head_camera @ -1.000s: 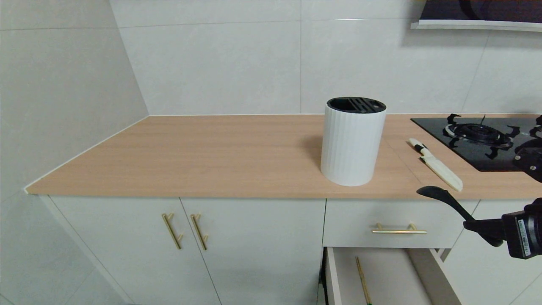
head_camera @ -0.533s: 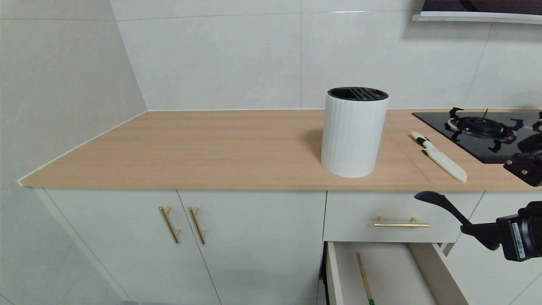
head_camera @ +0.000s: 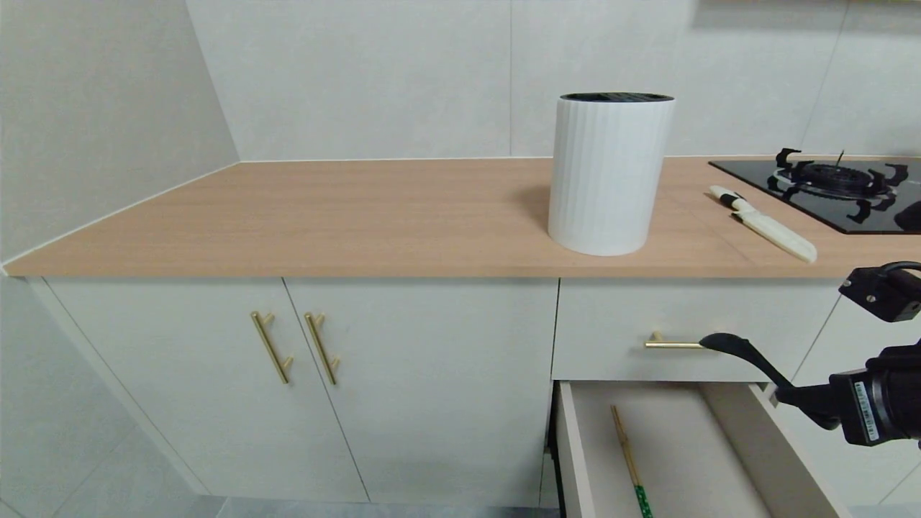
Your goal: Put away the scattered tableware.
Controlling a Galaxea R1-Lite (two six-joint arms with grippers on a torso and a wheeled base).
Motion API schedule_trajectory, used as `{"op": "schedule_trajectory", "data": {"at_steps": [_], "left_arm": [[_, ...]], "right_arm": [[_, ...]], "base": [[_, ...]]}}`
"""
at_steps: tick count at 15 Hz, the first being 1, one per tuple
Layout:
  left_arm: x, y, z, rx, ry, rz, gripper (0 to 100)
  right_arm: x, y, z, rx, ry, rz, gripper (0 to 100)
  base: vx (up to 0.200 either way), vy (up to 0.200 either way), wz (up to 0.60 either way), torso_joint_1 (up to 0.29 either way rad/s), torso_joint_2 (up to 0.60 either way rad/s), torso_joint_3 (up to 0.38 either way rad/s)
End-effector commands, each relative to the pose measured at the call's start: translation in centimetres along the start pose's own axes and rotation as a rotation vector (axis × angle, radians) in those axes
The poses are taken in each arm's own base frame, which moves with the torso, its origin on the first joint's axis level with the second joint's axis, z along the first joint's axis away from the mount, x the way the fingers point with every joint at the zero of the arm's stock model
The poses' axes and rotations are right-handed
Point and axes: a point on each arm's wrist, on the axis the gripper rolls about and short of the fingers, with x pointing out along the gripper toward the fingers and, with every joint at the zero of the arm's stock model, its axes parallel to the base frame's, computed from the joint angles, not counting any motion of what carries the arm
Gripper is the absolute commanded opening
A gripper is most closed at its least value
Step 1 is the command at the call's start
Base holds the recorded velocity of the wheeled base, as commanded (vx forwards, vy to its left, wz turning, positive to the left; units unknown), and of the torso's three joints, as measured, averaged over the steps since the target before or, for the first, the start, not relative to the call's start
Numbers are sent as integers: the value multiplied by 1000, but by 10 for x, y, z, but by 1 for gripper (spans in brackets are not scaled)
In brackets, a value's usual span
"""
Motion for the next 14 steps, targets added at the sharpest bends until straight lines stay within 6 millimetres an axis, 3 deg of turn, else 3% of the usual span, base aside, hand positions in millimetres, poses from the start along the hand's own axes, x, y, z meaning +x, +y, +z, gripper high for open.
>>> {"op": "schedule_trajectory", "data": {"at_steps": [1, 6, 11, 14], "left_arm": [[0, 0, 0, 0, 1, 0, 100], [0, 0, 0, 0, -1, 0, 100], [0, 0, 0, 0, -1, 0, 100], [0, 0, 0, 0, 1, 0, 100]], "right_arm": [[6, -1, 0, 1, 14, -1, 0], [11, -1, -2, 1, 14, -2, 0], [19, -2, -2, 5, 43, -4, 0], [52, -7, -3, 23, 144, -22, 0]], "base": [[0, 0, 0, -173, 466, 295], [0, 0, 0, -136, 451, 310], [0, 0, 0, -30, 114, 79], [0, 0, 0, 0, 0, 0]]}}
